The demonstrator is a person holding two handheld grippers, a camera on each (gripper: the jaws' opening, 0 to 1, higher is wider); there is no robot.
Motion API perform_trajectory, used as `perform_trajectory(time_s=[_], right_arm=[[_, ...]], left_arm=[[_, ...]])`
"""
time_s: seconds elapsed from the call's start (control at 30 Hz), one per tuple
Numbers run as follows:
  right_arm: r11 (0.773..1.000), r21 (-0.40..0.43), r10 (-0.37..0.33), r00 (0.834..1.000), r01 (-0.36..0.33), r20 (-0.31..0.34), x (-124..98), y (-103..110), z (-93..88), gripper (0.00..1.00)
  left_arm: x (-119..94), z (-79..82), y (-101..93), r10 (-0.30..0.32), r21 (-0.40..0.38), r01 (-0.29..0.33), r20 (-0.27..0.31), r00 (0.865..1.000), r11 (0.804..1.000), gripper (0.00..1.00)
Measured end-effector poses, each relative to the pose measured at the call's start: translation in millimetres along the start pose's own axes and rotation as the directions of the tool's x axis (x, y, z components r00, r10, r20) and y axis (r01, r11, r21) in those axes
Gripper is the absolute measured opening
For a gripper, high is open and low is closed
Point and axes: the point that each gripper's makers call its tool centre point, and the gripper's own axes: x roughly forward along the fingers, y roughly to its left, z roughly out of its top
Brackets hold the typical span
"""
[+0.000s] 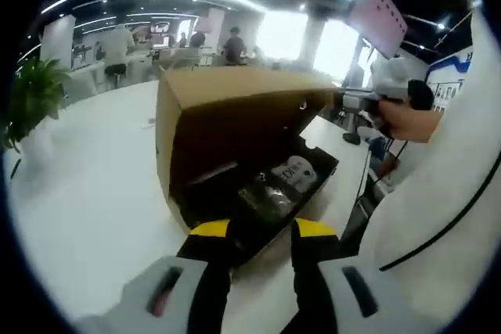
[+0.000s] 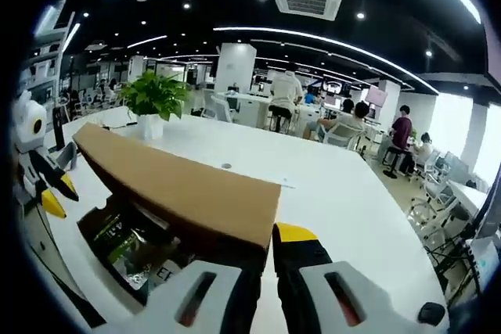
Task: Operate the shoe box by opening the lid, removing the specified soft item, and placing it in the target area until the item is outside and the box remains undamaged.
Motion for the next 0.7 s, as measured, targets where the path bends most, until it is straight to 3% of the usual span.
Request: perform_trajectory(time_s=[0.03,0.17,0.23,0.33,0.53,0.6,0.67,0.7], right_arm=[[1.000,0.029,-0.002,1.000,0.002,0.005,0.4,-0.9,0.6,0.01],[1.000,-0.011,-0.002,1.000,0.002,0.011,0.6,-0.6,0.6,0.01],[0.997,-0.071,0.005,1.000,-0.005,0.000,0.2,-0.3,0.8,0.01],[0.992,-0.127,-0.011,1.000,0.009,-0.018,1.6,0.8,0.9,0.01],[0.993,-0.119,-0.018,0.998,0.012,-0.053,4.6,-1.4,2.3,0.01],[0.996,-0.085,-0.004,0.999,0.001,-0.041,5.7,-3.0,3.6,0.01],[0.997,-0.081,-0.001,0.999,-0.002,-0.035,5.9,-2.9,3.7,0.01],[0.996,-0.095,-0.003,1.000,0.000,-0.030,5.6,-1.6,4.2,0.01]], left_arm=[[3.1,-8.6,-0.5,-0.016,0.064,0.018,-0.040,0.999,0.998,0.27],[15.3,-15.8,-2.9,-0.013,0.099,0.019,-0.059,0.998,0.995,0.27],[19.3,-26.9,-3.3,-0.010,0.213,0.035,-0.119,0.993,0.977,0.22],[25.0,-36.3,-4.9,-0.003,0.266,0.052,-0.182,0.983,0.963,0.18],[34.6,-42.9,-5.5,-0.004,0.305,0.071,-0.216,0.976,0.950,0.12],[34.9,-53.0,-4.1,-0.003,0.222,0.066,-0.273,0.962,0.973,0.14],[37.4,-49.0,-1.1,-0.010,0.231,0.066,-0.236,0.972,0.971,0.13],[38.4,-48.7,0.1,-0.009,0.232,0.067,-0.243,0.970,0.970,0.11]])
